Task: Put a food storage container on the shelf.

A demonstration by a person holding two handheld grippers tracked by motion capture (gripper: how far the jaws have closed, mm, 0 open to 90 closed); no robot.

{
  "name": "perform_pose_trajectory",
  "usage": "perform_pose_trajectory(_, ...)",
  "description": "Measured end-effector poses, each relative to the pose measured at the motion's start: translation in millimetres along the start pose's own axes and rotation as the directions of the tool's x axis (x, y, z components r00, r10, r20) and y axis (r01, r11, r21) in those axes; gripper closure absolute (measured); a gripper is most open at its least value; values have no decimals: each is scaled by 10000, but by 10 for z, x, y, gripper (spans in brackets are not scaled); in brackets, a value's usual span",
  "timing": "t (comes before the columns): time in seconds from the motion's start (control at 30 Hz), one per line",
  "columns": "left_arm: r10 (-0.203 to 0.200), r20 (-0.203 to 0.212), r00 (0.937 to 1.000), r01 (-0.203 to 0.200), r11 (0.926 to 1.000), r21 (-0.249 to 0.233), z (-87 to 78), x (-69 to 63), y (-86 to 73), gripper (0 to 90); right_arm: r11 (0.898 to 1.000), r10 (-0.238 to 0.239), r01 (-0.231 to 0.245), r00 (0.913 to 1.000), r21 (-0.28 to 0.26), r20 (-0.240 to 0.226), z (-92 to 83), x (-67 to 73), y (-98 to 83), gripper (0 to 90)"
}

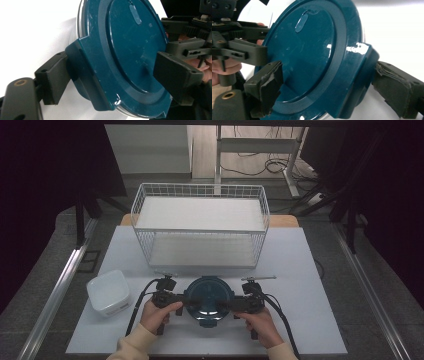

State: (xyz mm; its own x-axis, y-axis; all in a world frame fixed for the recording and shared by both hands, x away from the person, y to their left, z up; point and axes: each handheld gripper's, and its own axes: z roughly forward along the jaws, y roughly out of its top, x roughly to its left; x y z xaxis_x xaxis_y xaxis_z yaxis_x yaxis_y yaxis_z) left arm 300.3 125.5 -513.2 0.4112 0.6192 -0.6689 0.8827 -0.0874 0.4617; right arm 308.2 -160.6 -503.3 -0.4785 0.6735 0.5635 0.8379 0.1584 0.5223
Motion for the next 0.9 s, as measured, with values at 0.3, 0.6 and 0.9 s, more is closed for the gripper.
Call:
perform_pose_trajectory(0.3,-794,568,9952,799,9968,-54,21,79,-23,190,9974,707,-700,9966,184,-422,42,-28,-12,156)
perform_pose_trajectory(0.6,-942,413,9947,950,9953,-181,-49,53,-32,278,9937,1120,-1121,9908,41,-757,-32,-96,-8,258)
perform_pose_trajectory(0.9,-989,212,9949,996,9943,-385,-107,-25,-56,314,9909,1312,-1331,9886,-219,-733,-89,-77,-19,315)
